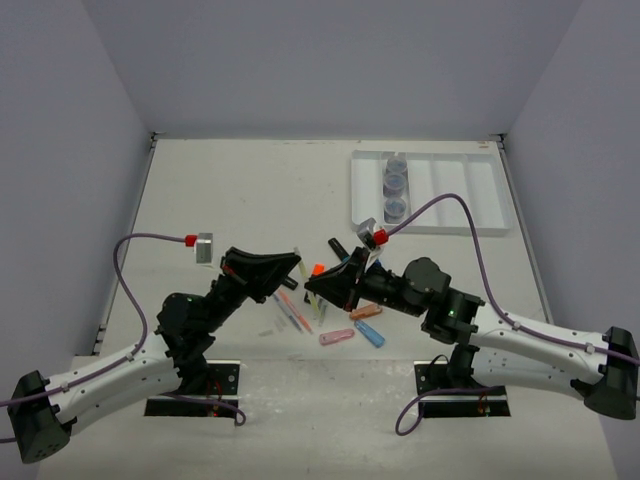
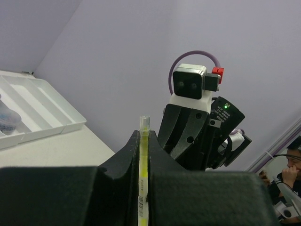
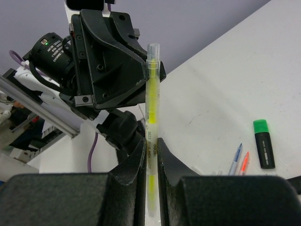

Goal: Sort the stationery into containers
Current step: Close the pen cap on the pen.

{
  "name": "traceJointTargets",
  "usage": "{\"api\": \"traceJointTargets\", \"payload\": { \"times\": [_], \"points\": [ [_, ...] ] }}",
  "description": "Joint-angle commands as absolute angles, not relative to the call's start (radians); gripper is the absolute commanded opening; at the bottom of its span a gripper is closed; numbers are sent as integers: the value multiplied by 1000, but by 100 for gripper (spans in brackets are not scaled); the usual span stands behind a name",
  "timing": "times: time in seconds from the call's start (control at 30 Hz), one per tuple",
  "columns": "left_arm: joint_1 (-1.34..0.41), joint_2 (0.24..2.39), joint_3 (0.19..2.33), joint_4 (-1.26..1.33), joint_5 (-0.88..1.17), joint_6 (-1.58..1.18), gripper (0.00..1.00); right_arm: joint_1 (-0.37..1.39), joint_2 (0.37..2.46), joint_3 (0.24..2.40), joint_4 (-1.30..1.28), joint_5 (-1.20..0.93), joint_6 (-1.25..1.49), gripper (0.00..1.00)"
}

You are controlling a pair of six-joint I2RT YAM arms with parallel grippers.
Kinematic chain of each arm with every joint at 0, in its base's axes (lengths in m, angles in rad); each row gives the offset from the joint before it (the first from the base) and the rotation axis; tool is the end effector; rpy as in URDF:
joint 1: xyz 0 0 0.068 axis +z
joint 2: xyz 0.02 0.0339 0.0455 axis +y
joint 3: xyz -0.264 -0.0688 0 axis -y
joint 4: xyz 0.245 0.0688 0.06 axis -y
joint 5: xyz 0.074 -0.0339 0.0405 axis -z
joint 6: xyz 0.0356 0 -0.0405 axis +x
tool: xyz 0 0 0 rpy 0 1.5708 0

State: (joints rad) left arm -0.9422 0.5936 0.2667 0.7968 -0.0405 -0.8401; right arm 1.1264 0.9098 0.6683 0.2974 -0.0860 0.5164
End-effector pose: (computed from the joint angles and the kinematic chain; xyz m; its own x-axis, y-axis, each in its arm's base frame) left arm 0.0895 -0.1206 0.2889 -0.4084 -0.7037 -0.5814 0.7235 0.1388 -0.6762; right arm 0.0916 0.1995 0.3277 -0.4415 0.2171 -0.8706 -0.8262 0.2802 0.4888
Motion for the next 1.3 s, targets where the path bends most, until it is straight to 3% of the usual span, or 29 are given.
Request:
{"api": "traceJointTargets", "payload": {
  "times": [0.0, 0.17, 0.33, 0.4, 0.53, 0.57, 0.63, 0.7, 0.8, 0.83, 0.9, 0.93, 0.97, 1.03, 1.07, 1.17, 1.23, 1.27],
  "points": [
    [-945, 590, 279, 727, -5, -779, 10, 1125, 893, 783, 364, -29, 445, 0],
    [-945, 594, 324, 676, -5, -752, 18, 1126, 941, 785, 330, -167, 400, 0],
    [-945, 615, 367, 649, 29, -729, 25, 1126, 942, 760, 348, -154, 411, 0],
    [-945, 615, 370, 651, 29, -730, 22, 1126, 941, 763, 346, -158, 408, 0],
    [-945, 615, 379, 653, 57, -718, 5, 1126, 943, 775, 332, -143, 406, 0],
    [-945, 615, 379, 657, 71, -715, 1, 1126, 945, 776, 330, -141, 405, 3],
    [-946, 612, 381, 670, 97, -705, 0, 1126, 959, 787, 320, -141, 407, 21],
    [-945, 607, 388, 678, 119, -690, 0, 1126, 987, 801, 311, -155, 418, 33],
    [-945, 603, 423, 658, 157, -639, 0, 1126, 1038, 803, 332, -207, 450, 36],
    [-945, 604, 433, 649, 169, -623, 0, 1126, 1050, 803, 337, -220, 457, 35],
    [-945, 611, 471, 628, 195, -583, 0, 1126, 1063, 804, 345, -238, 460, 16],
    [-945, 612, 482, 616, 195, -572, 0, 1127, 1063, 803, 348, -239, 460, 14],
    [-945, 613, 491, 604, 195, -564, 0, 1126, 1062, 801, 354, -244, 459, 4],
    [-945, 611, 505, 581, 194, -543, 1, 1127, 1048, 795, 360, -244, 457, 0],
    [-945, 611, 509, 569, 193, -536, 4, 1127, 1041, 793, 360, -242, 454, 0],
    [-945, 617, 534, 505, 175, -505, 47, 1127, 1021, 787, 347, -221, 446, 0],
    [-945, 621, 561, 458, 152, -479, 69, 1127, 1002, 782, 338, -210, 446, 0],
    [-945, 621, 571, 438, 138, -469, 74, 1127, 993, 779, 334, -208, 446, 0]
  ]
}}
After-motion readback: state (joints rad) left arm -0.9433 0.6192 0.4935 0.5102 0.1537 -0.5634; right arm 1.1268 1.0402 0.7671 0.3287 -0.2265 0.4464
